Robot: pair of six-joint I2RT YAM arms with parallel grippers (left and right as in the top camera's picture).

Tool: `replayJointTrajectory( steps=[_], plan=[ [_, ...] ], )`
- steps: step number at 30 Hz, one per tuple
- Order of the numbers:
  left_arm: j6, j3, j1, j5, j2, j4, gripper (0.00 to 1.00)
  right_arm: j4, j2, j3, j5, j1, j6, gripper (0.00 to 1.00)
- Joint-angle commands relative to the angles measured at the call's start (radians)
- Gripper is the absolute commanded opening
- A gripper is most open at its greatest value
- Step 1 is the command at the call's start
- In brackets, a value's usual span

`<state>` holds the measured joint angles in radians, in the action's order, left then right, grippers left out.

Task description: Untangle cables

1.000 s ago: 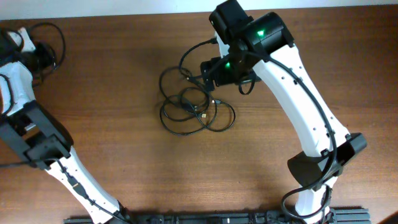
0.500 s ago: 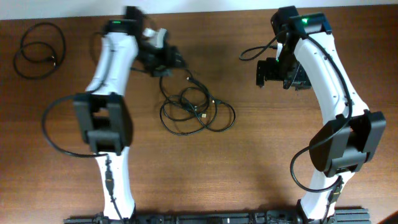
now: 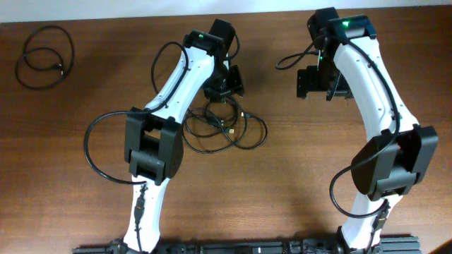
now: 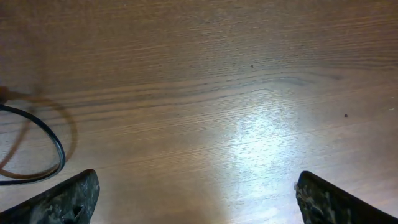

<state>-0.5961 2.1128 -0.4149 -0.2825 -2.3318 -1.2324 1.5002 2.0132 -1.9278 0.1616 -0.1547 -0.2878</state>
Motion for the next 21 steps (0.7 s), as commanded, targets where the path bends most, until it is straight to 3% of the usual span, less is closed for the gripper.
replayJointTrajectory(
  steps=[1, 2, 3, 4, 5, 9, 15, 18, 21],
  plan=[
    [-0.018, 0.000, -0.004, 0.031, -0.008, 0.007, 0.45, 0.002, -0.006, 0.000, 0.027, 0.006, 0.000, 0.99],
    [-0.018, -0.002, -0.004, 0.055, -0.015, 0.020, 0.43, 0.002, -0.006, 0.000, 0.027, 0.006, 0.000, 0.98],
    [-0.018, -0.003, -0.003, 0.084, -0.022, 0.035, 0.33, 0.002, -0.006, 0.000, 0.027, 0.006, 0.000, 0.99],
    [-0.018, -0.003, -0.003, 0.089, -0.023, 0.035, 0.13, 0.002, -0.006, 0.000, 0.027, 0.006, 0.000, 0.99],
    [-0.017, -0.002, -0.002, 0.088, -0.022, 0.034, 0.00, 0.002, -0.006, 0.000, 0.027, 0.006, 0.000, 0.99],
    [0.022, 0.068, -0.002, 0.085, 0.000, -0.005, 0.00, 0.002, -0.006, 0.000, 0.027, 0.006, 0.000, 0.99],
    [0.120, 0.378, -0.002, 0.089, 0.115, -0.127, 0.00, 0.002, -0.006, 0.000, 0.027, 0.006, 0.000, 0.99],
    [0.167, 0.517, -0.002, 0.089, 0.217, -0.115, 0.00, 0.002, -0.006, 0.000, 0.027, 0.006, 0.000, 0.99],
    [0.228, 0.588, 0.002, 0.126, 0.337, 0.026, 0.00, 0.002, -0.006, 0.000, 0.027, 0.006, 0.000, 0.99]
  ],
)
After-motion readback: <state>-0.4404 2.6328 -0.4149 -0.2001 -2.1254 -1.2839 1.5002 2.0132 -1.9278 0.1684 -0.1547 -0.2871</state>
